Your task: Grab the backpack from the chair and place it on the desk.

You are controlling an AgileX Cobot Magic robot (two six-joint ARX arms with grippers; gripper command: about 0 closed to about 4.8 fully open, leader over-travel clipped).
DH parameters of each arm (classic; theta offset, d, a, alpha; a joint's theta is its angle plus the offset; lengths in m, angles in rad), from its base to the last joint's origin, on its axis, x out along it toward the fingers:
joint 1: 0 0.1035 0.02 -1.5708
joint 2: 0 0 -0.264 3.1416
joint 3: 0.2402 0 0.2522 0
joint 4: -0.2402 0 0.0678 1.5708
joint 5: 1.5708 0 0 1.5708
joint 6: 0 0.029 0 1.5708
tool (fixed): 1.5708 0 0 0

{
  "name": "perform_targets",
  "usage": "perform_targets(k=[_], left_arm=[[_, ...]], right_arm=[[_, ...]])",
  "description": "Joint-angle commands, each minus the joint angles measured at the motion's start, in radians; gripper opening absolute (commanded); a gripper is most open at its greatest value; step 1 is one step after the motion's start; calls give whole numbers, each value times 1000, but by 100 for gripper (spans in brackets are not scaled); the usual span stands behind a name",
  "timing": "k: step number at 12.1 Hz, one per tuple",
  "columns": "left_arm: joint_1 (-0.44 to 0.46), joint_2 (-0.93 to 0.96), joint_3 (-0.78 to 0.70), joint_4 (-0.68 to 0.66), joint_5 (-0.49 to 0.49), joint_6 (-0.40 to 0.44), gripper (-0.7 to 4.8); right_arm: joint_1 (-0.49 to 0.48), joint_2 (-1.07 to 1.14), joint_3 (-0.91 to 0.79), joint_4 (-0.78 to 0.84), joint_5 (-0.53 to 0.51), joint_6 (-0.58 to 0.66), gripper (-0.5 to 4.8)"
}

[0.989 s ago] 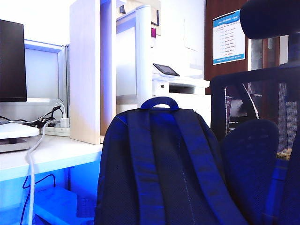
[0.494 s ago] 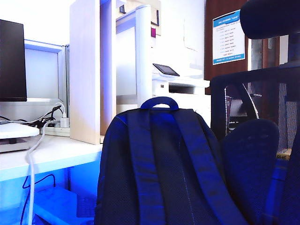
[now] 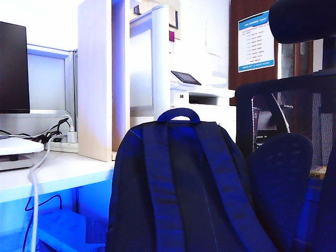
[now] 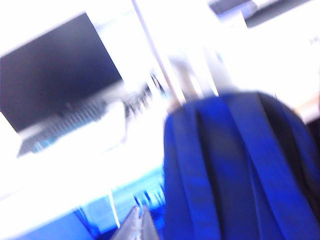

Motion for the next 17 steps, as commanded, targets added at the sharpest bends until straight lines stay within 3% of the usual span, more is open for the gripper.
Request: perform_targets(k=[1, 2, 3, 4, 7, 8, 10, 12, 17], left_arm=[[0, 42, 104, 14, -64, -18, 192], [0, 84, 129, 18, -66, -18, 235], [0, 159, 158, 45, -65, -18, 340], [0, 223, 182, 75, -66, -16, 391], [0, 518, 315, 217, -66, 51, 408], [0, 646, 381, 229, -66, 82, 473], [-4, 925, 523, 218, -57, 131, 479], [-14, 1188, 627, 215, -54, 175, 479], [-29, 1598, 787, 248, -42, 289, 479]], right_arm=[[0, 16, 85, -17, 10, 14, 59], [0, 35, 111, -24, 10, 15, 88], [0, 65, 148, -24, 9, 20, 132], [0, 92, 179, -24, 10, 23, 152], [0, 232, 317, 8, 37, 23, 313], [0, 293, 373, 15, 63, 24, 373], [0, 438, 483, 14, 81, 35, 479], [1, 580, 547, 17, 80, 60, 479], [1, 750, 556, 47, 80, 59, 479]])
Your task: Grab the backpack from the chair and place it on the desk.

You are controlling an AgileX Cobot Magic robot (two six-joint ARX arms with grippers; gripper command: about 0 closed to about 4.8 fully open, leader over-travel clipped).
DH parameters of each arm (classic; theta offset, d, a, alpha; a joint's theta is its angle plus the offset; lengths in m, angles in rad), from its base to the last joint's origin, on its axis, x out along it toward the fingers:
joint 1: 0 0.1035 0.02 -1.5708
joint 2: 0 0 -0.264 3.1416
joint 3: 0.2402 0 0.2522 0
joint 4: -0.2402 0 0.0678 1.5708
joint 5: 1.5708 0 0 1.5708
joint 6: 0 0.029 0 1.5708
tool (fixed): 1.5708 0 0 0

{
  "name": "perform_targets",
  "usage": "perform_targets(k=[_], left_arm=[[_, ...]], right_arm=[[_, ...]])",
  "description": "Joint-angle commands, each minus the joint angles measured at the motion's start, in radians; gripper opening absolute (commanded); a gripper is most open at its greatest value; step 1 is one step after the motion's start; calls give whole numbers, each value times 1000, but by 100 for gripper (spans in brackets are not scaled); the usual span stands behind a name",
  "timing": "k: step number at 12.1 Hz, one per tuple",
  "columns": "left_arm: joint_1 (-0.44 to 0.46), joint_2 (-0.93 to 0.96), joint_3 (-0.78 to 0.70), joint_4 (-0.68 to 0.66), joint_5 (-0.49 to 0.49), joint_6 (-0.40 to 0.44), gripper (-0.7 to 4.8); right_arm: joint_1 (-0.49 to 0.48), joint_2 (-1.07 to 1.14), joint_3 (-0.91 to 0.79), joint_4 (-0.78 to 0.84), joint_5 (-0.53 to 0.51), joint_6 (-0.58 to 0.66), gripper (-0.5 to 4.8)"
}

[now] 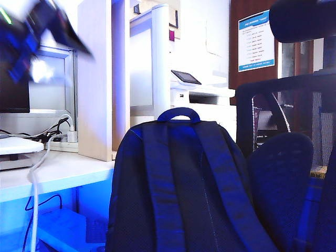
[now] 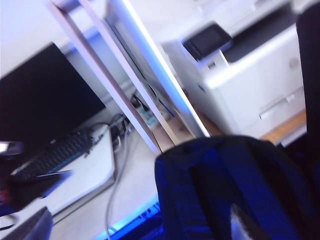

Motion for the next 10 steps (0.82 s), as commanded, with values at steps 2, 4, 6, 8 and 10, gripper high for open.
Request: perform_targets(k=[2, 4, 6, 8, 10], left_arm=[[-19, 339, 200, 35, 34, 73, 479], [-31, 465, 330, 35, 43, 96, 479], [-40, 567, 455, 35, 51, 105, 479], [-58, 679, 599, 0, 60, 113, 479], [-81, 770, 695, -38, 77, 117, 479]], right_arm=[[2, 142, 13, 51, -3, 0, 479], [1, 181, 13, 69, -1, -4, 479], [1, 213, 13, 76, -1, -8, 479], [2, 252, 13, 82, -1, -8, 479], [2, 298, 13, 111, -2, -8, 479]])
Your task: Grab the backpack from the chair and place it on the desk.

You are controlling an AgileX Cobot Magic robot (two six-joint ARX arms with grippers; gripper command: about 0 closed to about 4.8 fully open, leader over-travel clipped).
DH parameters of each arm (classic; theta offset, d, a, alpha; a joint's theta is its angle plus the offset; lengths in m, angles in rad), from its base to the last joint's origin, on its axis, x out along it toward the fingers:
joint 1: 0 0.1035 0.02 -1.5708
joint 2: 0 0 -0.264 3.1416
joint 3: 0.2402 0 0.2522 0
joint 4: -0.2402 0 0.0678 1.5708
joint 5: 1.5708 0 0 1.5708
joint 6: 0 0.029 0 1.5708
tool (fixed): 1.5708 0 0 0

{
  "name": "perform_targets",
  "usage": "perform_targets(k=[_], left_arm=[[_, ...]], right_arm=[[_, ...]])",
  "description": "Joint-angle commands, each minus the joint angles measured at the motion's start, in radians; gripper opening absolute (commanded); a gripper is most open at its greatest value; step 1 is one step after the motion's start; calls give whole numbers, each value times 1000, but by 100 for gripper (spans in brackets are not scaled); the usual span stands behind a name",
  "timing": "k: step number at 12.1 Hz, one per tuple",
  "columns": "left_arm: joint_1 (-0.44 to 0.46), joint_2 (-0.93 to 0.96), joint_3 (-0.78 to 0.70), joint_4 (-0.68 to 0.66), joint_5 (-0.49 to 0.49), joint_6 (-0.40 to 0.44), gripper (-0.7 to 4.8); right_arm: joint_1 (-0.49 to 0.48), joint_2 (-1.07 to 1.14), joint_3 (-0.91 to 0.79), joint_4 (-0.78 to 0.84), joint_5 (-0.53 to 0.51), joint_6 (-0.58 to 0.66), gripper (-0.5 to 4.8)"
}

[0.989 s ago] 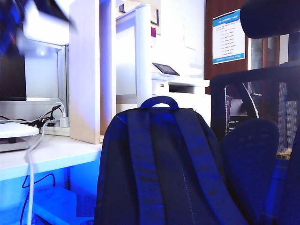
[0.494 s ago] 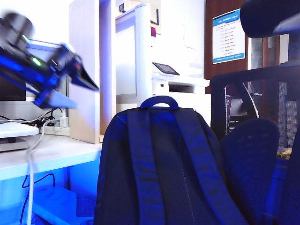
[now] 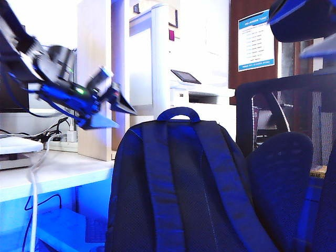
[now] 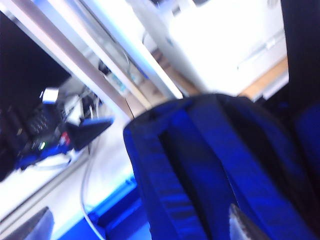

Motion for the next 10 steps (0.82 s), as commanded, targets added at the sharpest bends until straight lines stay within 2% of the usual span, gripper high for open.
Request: perform_targets(k=[1, 3, 5, 6, 7, 10], left_arm=[[-35, 103, 98, -43, 36, 14, 479], [-65, 153, 125, -64, 47, 32, 479], [-84, 182, 123, -57, 38, 105, 479], [-89, 193, 123, -47, 32, 111, 419], [-89, 198, 123, -42, 43, 117, 11], [-88, 183, 124, -1, 67, 119, -8]], right_arm=[[1, 59, 6, 64, -2, -4, 479], [1, 93, 6, 77, -2, -4, 479], [1, 110, 6, 77, -2, -5, 479], [1, 112, 6, 76, -2, -5, 479], [1, 112, 6, 76, -2, -5, 479], [1, 111, 6, 69, -25, -5, 479]])
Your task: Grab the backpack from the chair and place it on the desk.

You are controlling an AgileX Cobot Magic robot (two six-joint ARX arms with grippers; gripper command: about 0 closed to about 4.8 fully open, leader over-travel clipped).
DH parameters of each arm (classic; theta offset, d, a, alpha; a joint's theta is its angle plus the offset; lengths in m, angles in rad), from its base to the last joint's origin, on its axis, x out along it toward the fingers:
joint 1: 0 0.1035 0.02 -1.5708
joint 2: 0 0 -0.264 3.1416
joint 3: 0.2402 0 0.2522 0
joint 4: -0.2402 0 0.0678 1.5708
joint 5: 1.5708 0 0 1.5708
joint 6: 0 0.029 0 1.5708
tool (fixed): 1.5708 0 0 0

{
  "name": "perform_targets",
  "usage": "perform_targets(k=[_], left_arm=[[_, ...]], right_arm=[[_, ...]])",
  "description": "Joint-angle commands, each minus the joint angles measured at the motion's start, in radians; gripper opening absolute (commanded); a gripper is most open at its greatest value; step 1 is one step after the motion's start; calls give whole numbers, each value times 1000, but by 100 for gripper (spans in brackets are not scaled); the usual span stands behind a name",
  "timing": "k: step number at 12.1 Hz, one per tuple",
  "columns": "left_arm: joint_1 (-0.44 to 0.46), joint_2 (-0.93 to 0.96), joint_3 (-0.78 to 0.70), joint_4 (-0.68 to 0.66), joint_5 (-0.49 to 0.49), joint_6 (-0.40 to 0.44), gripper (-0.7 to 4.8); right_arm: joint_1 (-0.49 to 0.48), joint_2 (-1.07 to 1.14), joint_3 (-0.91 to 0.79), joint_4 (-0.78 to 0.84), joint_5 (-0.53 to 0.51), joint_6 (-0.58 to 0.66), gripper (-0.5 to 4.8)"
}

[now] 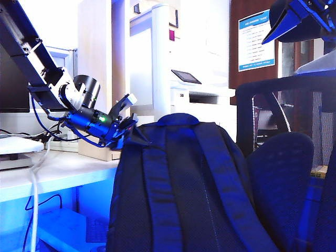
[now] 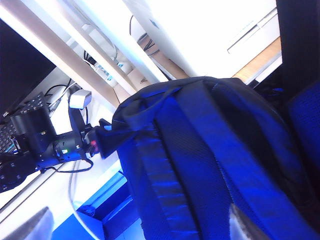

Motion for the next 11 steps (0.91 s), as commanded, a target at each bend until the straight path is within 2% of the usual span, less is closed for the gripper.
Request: perform_targets(k=[1, 5, 9, 11], left_arm=[[-5, -38, 1, 39, 23, 1, -7], [-3, -205, 1, 69, -68, 2, -7], [-3, -407, 3, 71, -183, 5, -7], [-3, -534, 3, 71, -294, 60, -7]], right_arm=[[0, -3, 5, 12, -53, -9, 479], [0, -5, 5, 11, -234, -29, 479], [0, -30, 5, 32, -324, -29, 479], [0, -68, 5, 56, -346, -25, 479]])
